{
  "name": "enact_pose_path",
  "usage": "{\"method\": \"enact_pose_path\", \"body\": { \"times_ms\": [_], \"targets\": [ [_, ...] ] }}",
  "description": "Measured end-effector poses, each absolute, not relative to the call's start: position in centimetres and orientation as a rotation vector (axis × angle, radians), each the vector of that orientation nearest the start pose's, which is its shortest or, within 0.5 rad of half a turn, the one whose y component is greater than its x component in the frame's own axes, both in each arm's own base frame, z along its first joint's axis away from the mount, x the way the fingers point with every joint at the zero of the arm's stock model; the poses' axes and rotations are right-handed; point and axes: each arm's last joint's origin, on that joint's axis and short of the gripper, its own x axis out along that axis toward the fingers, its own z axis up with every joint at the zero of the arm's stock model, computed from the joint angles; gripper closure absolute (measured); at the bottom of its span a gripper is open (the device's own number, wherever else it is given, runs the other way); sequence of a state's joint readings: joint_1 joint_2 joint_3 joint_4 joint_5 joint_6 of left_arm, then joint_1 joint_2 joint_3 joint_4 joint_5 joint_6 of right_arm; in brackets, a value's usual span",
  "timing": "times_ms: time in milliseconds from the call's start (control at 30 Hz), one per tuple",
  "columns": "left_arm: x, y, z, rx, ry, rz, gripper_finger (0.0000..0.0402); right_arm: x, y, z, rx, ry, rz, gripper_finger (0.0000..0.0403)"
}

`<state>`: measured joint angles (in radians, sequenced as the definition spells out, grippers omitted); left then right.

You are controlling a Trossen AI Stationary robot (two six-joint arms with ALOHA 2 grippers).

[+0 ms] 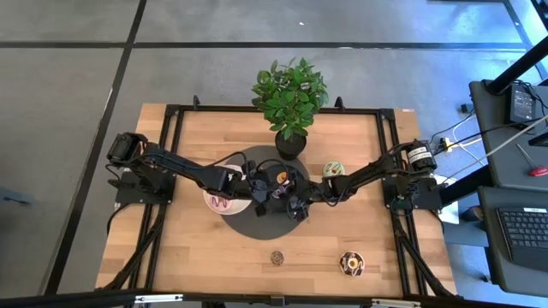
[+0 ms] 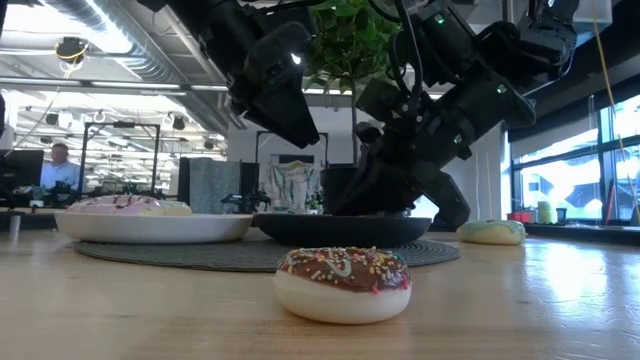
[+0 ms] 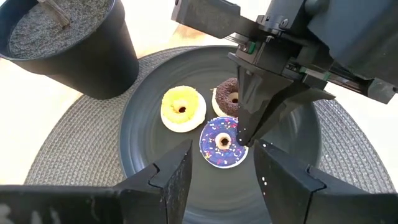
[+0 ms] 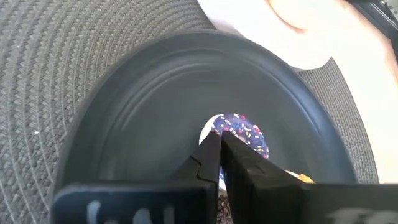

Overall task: Pick & Place donuts
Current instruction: Put the small blue donut on the black plate, then put the small brown donut on the black plate

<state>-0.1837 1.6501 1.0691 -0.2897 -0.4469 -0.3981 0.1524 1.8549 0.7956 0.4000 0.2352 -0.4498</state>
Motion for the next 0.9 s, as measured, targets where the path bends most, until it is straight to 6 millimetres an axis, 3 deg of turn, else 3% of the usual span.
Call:
{"method": "enact_pose_path", "body": {
  "times_ms": [467, 767, 900],
  "targets": [
    [33.6, -5.0, 21.0, -0.11, 0.768, 0.389, 0.0236, 34.4, 4.2, 12.0, -0.603, 0.661, -0.067, 0.0286],
    [33.6, -5.1, 21.0, -0.123, 0.778, 0.362, 0.0236, 34.2, 4.9, 11.9, -0.609, 0.665, -0.027, 0.0279],
    [33.6, -5.1, 21.0, -0.123, 0.78, 0.361, 0.0238, 33.8, 5.3, 13.4, -0.613, 0.648, -0.039, 0.0279]
  ]
}}
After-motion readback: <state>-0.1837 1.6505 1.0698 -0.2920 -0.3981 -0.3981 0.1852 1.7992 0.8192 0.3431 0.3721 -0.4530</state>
